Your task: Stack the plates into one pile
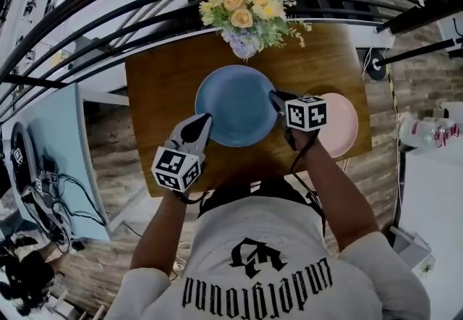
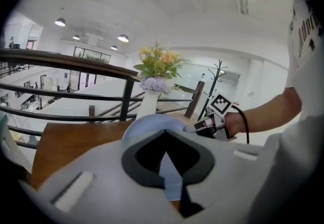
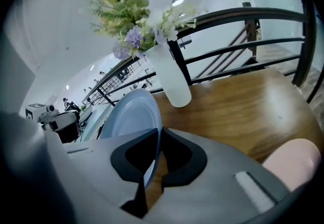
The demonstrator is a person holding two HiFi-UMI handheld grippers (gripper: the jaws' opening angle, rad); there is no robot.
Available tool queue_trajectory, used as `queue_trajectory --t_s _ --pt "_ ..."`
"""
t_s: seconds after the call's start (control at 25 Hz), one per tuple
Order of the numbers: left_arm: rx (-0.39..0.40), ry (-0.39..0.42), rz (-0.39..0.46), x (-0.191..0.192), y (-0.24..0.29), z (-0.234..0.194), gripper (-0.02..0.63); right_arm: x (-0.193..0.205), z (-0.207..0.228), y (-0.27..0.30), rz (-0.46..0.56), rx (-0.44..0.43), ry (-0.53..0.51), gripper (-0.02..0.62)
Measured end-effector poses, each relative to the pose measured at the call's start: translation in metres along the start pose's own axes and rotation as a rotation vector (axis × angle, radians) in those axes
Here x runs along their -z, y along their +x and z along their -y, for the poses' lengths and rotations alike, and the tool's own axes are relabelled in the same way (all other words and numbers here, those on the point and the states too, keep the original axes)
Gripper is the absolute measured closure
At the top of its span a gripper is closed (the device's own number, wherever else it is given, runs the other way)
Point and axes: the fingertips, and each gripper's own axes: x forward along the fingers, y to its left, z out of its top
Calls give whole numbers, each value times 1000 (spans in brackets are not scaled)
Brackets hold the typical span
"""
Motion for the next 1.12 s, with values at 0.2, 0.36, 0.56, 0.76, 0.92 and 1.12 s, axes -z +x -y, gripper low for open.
queue_trajectory --t_s 0.2,0.36,0.56,0.76,0.92,1.12 --pt "49 28 -8 -9 24 45 560 7 45 -54 46 41 54 575" --pt "103 58 -15 -21 54 87 560 12 85 -103 89 82 100 575" --pt "171 100 -23 -36 95 146 560 20 135 -161 141 128 155 575" --pt "232 141 -32 -46 138 207 560 31 189 -215 185 166 210 575" --pt "263 159 -40 -47 163 253 560 45 222 -251 205 169 246 575" --pt "280 160 -36 -51 189 301 560 65 261 -292 223 172 285 574"
